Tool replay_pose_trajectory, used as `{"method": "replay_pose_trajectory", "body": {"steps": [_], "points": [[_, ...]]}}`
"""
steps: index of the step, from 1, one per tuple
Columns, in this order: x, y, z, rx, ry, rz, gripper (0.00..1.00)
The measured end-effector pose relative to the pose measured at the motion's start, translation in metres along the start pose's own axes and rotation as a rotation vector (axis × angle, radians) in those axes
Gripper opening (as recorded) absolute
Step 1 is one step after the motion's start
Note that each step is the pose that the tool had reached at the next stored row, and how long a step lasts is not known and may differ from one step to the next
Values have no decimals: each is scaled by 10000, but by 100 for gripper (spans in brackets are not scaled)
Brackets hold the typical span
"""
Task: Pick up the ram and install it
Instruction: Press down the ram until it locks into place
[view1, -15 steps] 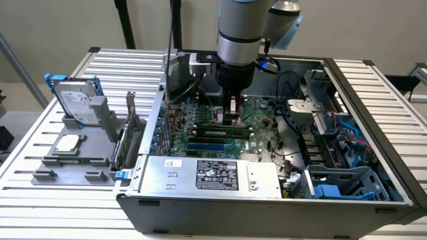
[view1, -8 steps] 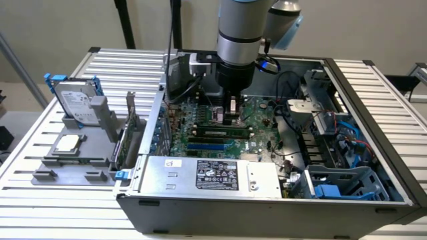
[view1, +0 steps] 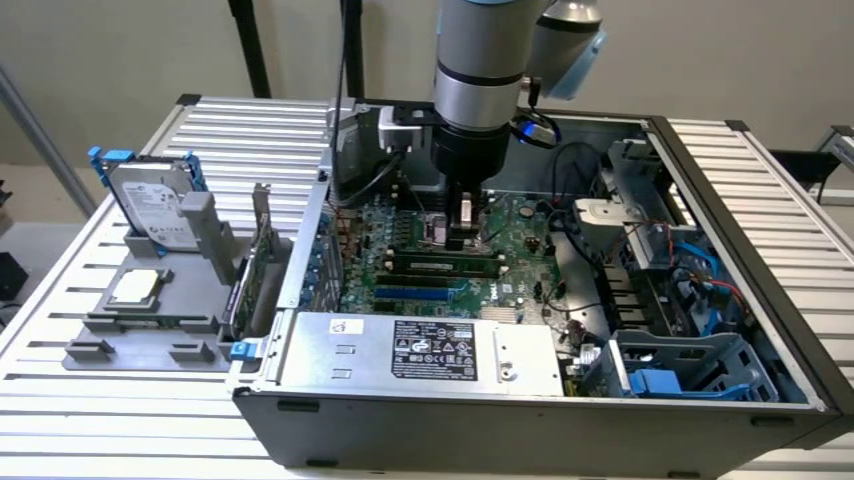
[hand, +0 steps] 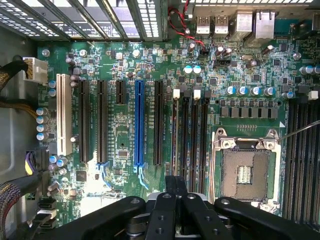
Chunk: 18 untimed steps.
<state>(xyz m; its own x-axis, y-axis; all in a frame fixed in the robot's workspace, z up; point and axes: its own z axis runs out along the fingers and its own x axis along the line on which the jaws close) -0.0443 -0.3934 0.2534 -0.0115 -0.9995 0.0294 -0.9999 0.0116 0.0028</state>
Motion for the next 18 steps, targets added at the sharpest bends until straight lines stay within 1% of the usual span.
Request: {"method": "replay_pose_trajectory", "body": {"steps": [2,5,9,18], "points": [[0,-9,12,-7,-1,0,11],[-2,-23,50,-61,0,-3,11],[-4,-40,113,-92,-3,-5,11],[-2,-44,233,-154,-23,-8,11]]}}
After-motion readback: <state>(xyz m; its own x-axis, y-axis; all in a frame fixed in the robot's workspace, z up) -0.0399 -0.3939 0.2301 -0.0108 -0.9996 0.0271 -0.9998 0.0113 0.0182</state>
